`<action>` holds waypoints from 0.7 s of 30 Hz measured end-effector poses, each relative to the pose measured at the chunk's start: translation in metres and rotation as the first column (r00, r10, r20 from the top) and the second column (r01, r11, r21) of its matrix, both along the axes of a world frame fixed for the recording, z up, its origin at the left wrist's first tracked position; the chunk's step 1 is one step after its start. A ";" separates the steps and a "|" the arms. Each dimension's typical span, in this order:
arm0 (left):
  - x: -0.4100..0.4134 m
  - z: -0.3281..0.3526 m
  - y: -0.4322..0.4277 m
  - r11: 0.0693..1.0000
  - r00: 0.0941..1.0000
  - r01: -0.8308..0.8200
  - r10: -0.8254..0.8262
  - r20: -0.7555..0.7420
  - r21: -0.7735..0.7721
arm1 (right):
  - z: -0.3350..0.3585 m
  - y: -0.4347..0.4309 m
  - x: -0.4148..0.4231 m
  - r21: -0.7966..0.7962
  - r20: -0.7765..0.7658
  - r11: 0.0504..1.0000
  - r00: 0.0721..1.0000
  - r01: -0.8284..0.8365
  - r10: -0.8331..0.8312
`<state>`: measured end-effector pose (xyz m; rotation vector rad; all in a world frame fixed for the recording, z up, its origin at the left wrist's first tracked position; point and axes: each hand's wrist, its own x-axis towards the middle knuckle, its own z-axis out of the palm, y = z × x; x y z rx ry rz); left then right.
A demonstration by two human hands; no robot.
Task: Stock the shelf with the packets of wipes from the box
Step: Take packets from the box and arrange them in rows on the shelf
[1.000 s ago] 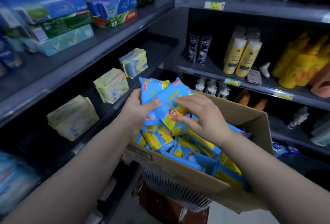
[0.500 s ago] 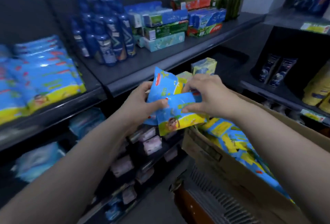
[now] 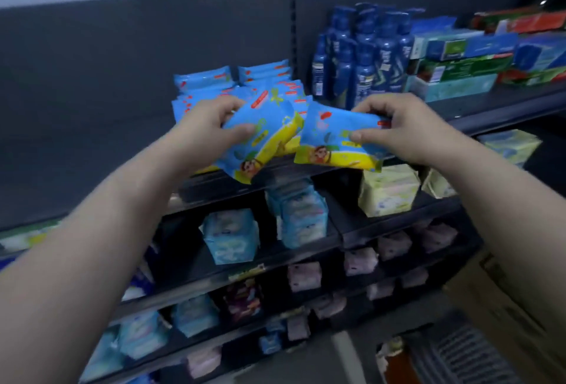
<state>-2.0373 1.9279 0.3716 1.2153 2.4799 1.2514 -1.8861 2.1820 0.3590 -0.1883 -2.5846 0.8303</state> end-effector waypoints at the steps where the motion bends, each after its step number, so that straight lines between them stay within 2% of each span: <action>1: -0.010 0.006 -0.010 0.999 1.000 -0.018 0.018 -0.022 -0.032 | 0.003 -0.004 -0.012 0.001 -0.018 1.000 1.000 0.007 -0.007; 5: -0.044 0.021 -0.034 0.982 0.994 0.011 -0.032 -0.109 -0.191 | 0.008 -0.015 -0.056 0.062 -0.067 0.997 0.997 0.040 -0.036; 9: -0.065 0.026 -0.031 0.917 0.966 -0.014 -0.091 -0.243 -0.399 | 0.005 -0.018 -0.085 0.119 -0.007 0.993 1.000 0.023 -0.023; 13: -0.073 0.020 -0.014 0.787 0.920 -0.130 -0.132 -0.369 -0.603 | -0.002 -0.013 -0.104 0.306 0.062 0.951 0.996 0.041 -0.062; 16: -0.069 0.016 -0.005 0.665 0.903 -0.217 -0.142 -0.406 -0.714 | -0.001 -0.015 -0.110 0.442 0.178 0.897 0.982 -0.026 -0.059; 18: -0.065 0.011 -0.002 0.605 0.913 -0.234 -0.132 -0.386 -0.761 | -0.003 -0.016 -0.116 0.498 0.241 0.863 0.970 -0.085 -0.044; 21: -0.069 0.000 0.003 0.622 0.872 -0.330 -0.089 -0.482 -0.710 | -0.007 -0.011 -0.130 0.546 0.256 0.832 0.965 -0.099 -0.053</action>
